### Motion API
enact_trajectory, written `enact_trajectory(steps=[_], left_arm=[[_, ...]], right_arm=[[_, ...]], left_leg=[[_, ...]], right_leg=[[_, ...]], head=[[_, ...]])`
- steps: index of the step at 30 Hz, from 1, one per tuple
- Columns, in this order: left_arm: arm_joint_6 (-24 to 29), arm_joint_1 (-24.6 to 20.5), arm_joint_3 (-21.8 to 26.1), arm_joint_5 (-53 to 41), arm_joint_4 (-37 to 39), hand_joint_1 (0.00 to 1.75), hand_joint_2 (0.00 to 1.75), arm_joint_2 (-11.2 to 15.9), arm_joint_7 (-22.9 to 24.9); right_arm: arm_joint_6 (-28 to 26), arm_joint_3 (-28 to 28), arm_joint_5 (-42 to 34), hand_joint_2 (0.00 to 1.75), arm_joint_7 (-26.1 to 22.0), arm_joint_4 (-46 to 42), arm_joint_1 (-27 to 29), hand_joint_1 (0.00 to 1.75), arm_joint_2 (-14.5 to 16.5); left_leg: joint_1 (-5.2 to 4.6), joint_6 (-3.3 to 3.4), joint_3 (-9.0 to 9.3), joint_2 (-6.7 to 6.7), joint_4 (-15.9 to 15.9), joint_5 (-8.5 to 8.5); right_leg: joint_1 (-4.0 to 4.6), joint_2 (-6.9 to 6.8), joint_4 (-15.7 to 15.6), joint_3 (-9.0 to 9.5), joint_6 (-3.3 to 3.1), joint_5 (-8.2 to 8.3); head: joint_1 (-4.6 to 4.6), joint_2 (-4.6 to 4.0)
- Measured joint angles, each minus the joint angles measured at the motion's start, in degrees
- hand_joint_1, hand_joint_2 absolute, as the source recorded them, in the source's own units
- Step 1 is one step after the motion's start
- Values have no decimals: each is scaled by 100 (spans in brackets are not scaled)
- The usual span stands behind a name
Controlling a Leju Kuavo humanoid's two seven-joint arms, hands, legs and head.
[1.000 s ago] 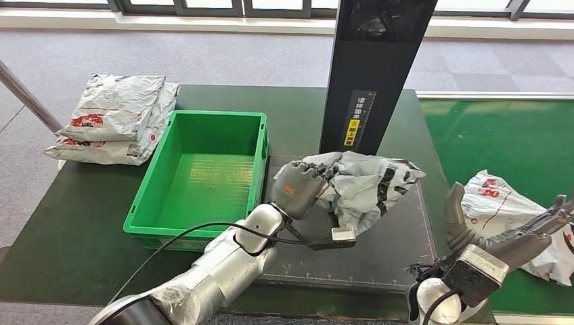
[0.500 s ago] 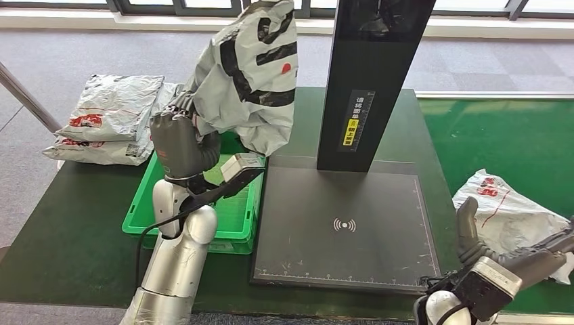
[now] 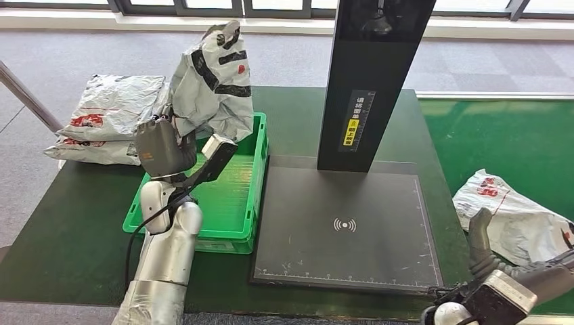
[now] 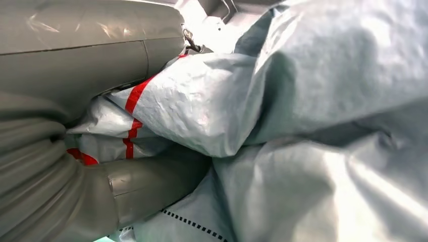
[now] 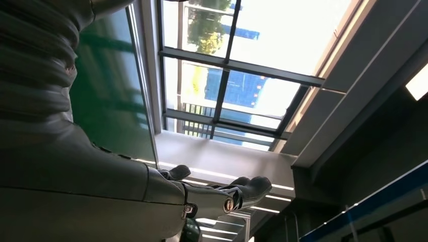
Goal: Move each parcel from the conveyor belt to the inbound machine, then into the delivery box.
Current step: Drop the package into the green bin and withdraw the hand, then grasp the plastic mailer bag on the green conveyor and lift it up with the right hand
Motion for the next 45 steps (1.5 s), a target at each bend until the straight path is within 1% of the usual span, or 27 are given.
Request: enact_trajectory(steps=[2,4,6,9,10,11,13,14,15,23,29,31,34,39,43,45], left_arm=[[-2,-159,353,-244,580,175,175,52,251],[-2,-299,584,-451,1178,175,175,138,568],[-2,-406,691,-541,1654,175,175,222,765],[-2,-511,797,-581,2152,175,175,310,882],[-2,-541,824,-590,2276,153,175,333,907],[-2,-565,841,-595,2363,109,175,350,922],[-2,-603,885,-587,2472,22,87,376,933],[-2,-613,911,-571,2504,0,44,387,929],[-2,-615,938,-545,2523,0,0,400,920],[7,-426,1311,-303,2259,0,0,421,685],[7,-382,1416,-292,2144,0,0,423,667],[7,-367,1460,-264,2091,0,0,417,580],[8,-316,1574,-117,1907,0,0,369,250],[9,-235,1791,276,1521,0,0,214,-632],[9,-203,1841,534,1315,0,0,145,-924],[9,-168,1843,795,1206,0,0,118,-1140]], right_arm=[[0,-4,1,175,-1,-27,31,0,1],[0,-10,0,175,-1,-45,70,0,1],[0,-13,3,175,-1,-56,87,0,1],[0,-13,5,175,0,-61,86,0,1],[0,-13,4,175,0,-60,85,0,1],[0,-13,2,175,1,-57,81,0,1],[0,-13,-5,175,1,-39,57,0,1],[0,-13,-7,175,1,-23,35,0,1],[0,-13,-8,175,1,-2,9,0,1],[0,-13,18,175,2,175,-133,0,1],[0,-13,25,175,-1,256,-161,0,1],[0,-13,25,175,-1,278,-169,0,1],[0,-13,32,175,-1,307,-184,0,1],[0,-13,120,175,1,373,-220,0,1],[0,-34,234,175,2,457,-273,0,1],[0,-154,487,175,2,533,-352,0,6]], left_leg=[[0,-2,3,3,0,1],[0,-1,2,3,0,1],[0,-1,0,1,0,2],[0,-1,-1,1,0,2],[-1,-1,-1,0,0,2],[-1,0,-1,-4,0,2],[-2,0,0,-11,0,1],[-2,0,1,-12,-1,1],[-1,0,2,-13,-1,1],[4,-8,1,-15,-2,16],[3,-7,-2,-18,-2,16],[3,-7,-4,-18,-2,15],[3,-8,-7,-18,-2,15],[3,-8,-8,-19,-2,14],[3,-9,-8,-18,-2,14],[3,-9,-7,-18,-2,14]], right_leg=[[0,5,0,-1,0,0],[0,5,0,-1,0,0],[0,3,0,0,0,0],[-1,4,0,0,0,1],[-1,3,0,2,0,0],[-2,0,0,4,0,0],[-2,-5,0,9,1,-1],[-2,-7,0,11,1,-1],[-2,-8,0,12,1,-2],[4,-12,1,10,-3,3],[2,-14,1,9,-3,4],[2,-14,1,7,-3,4],[2,-13,1,3,-3,3],[2,-14,1,1,-3,3],[3,-14,1,0,-3,3],[2,-13,1,0,-3,3]], head=[[-1,1],[-1,0],[-1,-1],[-1,-1],[-1,-1],[-1,-1],[-1,-1],[-1,-1],[-1,-1],[-1,-1],[-1,-1],[-1,-1],[-1,-1],[-1,0],[-1,0],[-1,0]])
